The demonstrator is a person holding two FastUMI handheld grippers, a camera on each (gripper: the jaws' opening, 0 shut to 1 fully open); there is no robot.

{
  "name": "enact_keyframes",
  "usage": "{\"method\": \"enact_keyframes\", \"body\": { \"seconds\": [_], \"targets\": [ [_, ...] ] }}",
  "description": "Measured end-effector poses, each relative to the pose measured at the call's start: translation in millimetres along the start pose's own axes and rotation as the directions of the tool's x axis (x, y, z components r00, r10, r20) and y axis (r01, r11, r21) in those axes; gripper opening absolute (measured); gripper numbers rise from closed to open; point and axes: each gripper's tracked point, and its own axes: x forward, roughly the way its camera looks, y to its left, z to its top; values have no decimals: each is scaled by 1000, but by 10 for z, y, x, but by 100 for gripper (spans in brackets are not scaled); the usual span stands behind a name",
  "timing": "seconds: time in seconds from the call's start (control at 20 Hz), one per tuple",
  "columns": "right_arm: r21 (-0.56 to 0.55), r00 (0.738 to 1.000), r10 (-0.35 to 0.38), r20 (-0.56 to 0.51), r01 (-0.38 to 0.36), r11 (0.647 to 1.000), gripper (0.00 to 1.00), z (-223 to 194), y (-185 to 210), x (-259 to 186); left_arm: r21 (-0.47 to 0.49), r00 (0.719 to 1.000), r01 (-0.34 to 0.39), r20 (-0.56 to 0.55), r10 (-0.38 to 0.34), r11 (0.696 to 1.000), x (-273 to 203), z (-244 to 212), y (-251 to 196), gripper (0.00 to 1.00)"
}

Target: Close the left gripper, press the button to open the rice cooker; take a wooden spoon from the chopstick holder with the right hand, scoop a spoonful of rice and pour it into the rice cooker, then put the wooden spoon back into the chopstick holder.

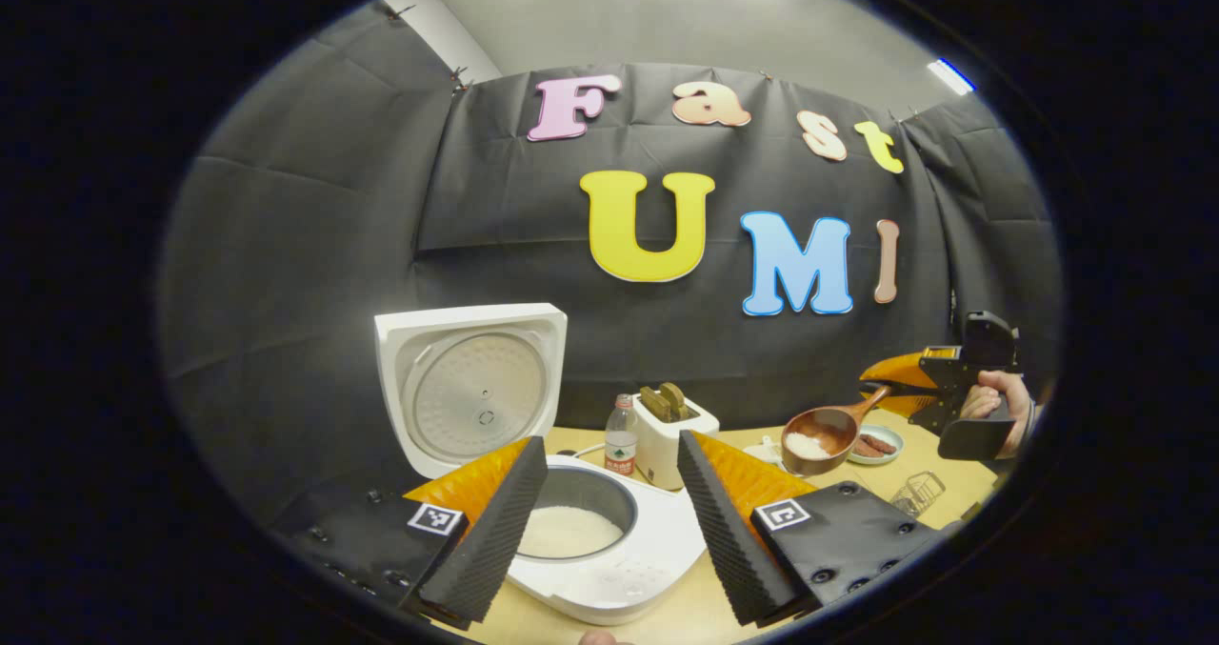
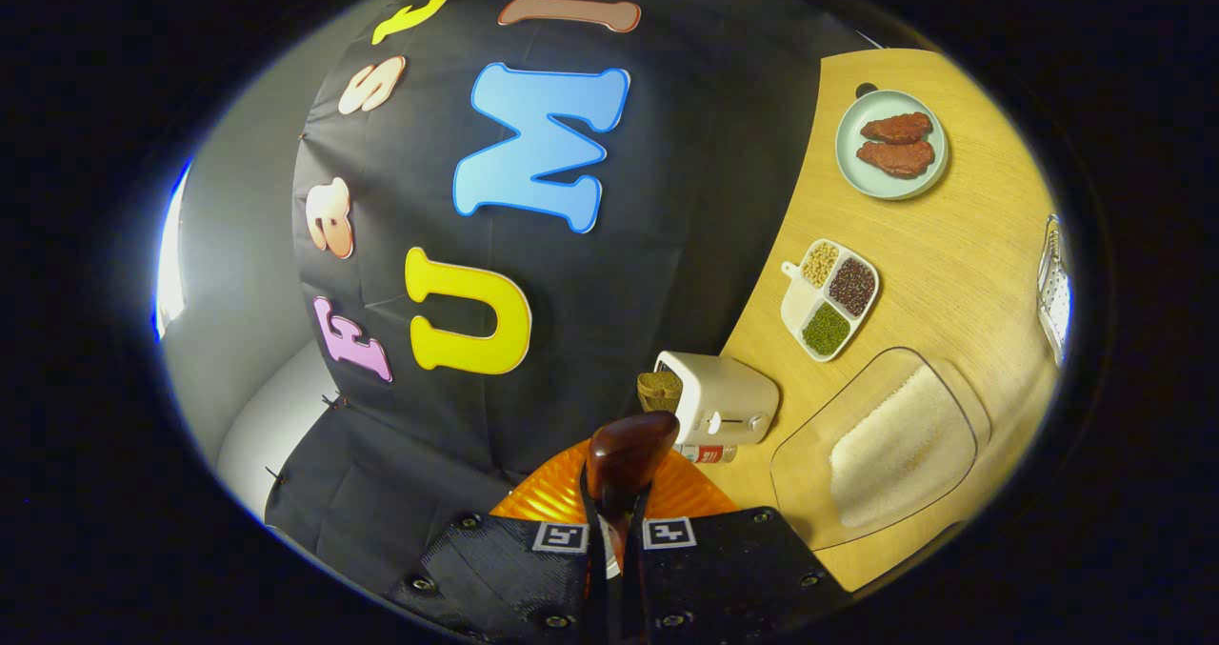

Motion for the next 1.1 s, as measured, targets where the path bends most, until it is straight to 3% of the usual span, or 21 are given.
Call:
{"method": "enact_keyframes", "body": {
  "seconds": [0.6,0.8,0.95,1.1],
  "targets": [
    [-110,979,64,-195,-87,990,6,-932,462,873,14,1000,-26,-9,26,1000,-167,-109,488,96],
    [-169,965,34,-261,-80,982,7,-1246,407,1173,11,999,-32,-19,32,999,-204,-178,552,96],
    [-294,952,3,-307,-98,951,6,-1531,409,1368,5,998,-47,-37,47,999,-224,-256,626,96],
    [-465,934,3,-357,-180,867,6,-1877,568,1478,2,997,-63,-41,63,998,-298,-268,683,96]
  ]
}}
